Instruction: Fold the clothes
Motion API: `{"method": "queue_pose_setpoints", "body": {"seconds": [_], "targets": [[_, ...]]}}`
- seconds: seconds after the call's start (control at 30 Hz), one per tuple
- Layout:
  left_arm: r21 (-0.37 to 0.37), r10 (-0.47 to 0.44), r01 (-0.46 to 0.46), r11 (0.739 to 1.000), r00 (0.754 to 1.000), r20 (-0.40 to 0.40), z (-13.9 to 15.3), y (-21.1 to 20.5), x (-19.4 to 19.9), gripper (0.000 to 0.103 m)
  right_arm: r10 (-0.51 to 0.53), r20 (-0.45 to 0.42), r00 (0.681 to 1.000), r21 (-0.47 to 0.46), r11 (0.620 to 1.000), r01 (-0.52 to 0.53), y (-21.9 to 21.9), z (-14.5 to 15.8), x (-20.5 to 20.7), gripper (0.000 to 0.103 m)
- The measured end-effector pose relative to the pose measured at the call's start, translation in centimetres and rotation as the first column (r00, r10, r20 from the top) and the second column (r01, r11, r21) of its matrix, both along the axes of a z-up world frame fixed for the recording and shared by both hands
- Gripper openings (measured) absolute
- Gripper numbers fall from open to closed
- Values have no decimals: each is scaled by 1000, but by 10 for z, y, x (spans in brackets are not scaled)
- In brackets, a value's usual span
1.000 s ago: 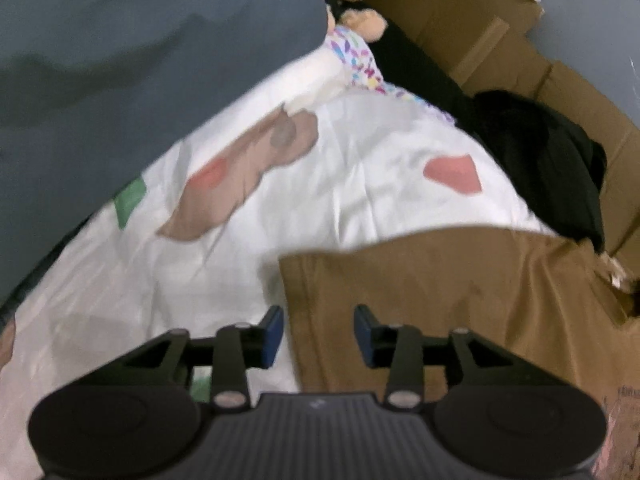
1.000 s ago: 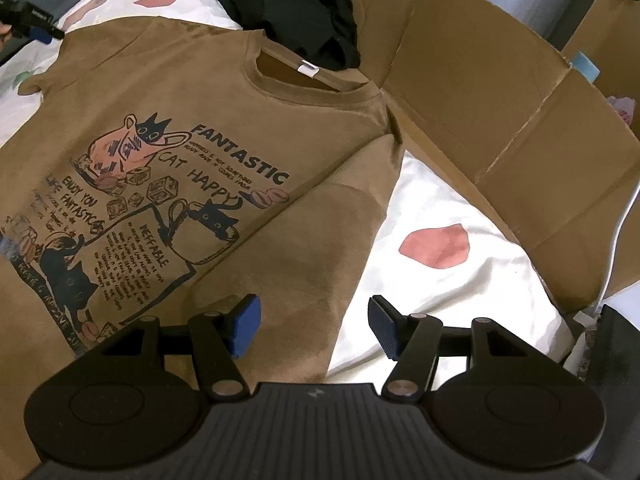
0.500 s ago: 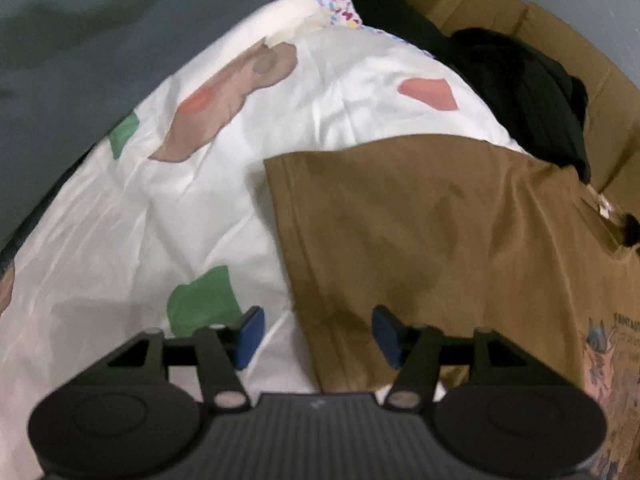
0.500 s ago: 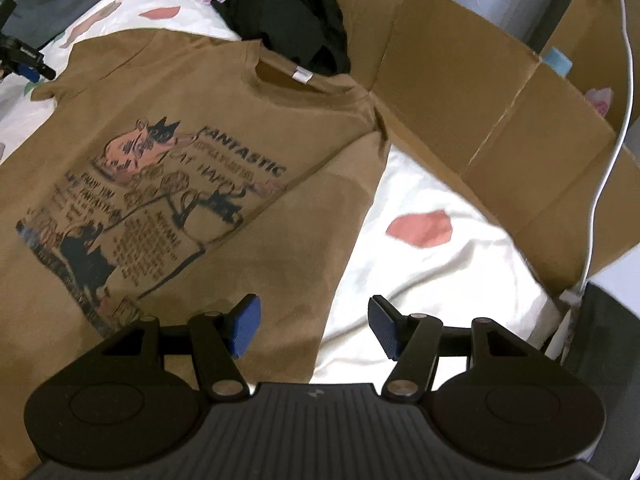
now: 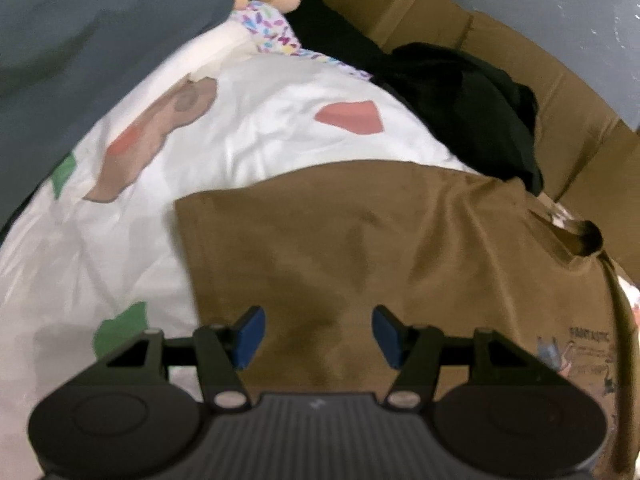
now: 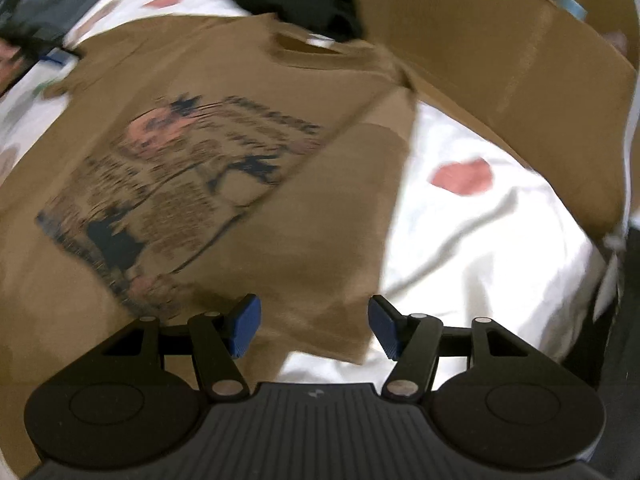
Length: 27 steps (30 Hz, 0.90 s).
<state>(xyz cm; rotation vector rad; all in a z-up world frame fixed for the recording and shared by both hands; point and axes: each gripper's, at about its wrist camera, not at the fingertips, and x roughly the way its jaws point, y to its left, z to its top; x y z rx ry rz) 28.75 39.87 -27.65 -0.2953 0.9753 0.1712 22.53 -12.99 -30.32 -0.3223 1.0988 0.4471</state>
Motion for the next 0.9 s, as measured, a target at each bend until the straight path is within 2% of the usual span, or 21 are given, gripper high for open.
{"method": "queue_pose_setpoints", "body": {"seconds": [0.13, 0.2, 0.43, 0.53, 0.6, 0.8, 0.9], "targets": [[-9, -23, 23, 1000, 1000, 1, -2, -5, 0, 63, -97, -44, 994, 39, 994, 99, -26, -14, 9, 61], [-9, -27, 27, 1000, 1000, -2, -3, -5, -1, 63, -140, -74, 987, 66, 987, 145, -35, -20, 13, 52], [-18, -16, 16, 1000, 1000, -18, -11, 1, -6, 64, -166, -163, 973, 110, 976, 186, -41, -39, 20, 48], [-22, -22, 21, 1000, 1000, -22, -12, 0, -7, 64, -168, -210, 963, 126, 972, 197, -42, -45, 23, 31], [-22, -32, 32, 999, 999, -23, -12, -1, -7, 64, -161, -229, 960, 113, 975, 190, -42, -45, 25, 7], [-28, -49, 49, 998, 999, -14, -9, -7, -4, 64, -108, -217, 970, 62, 990, 125, -41, -22, 33, 3], [-31, -56, 56, 998, 998, -7, -7, -13, -3, 64, -127, -179, 976, 20, 991, 133, -53, -10, 40, 3]]}}
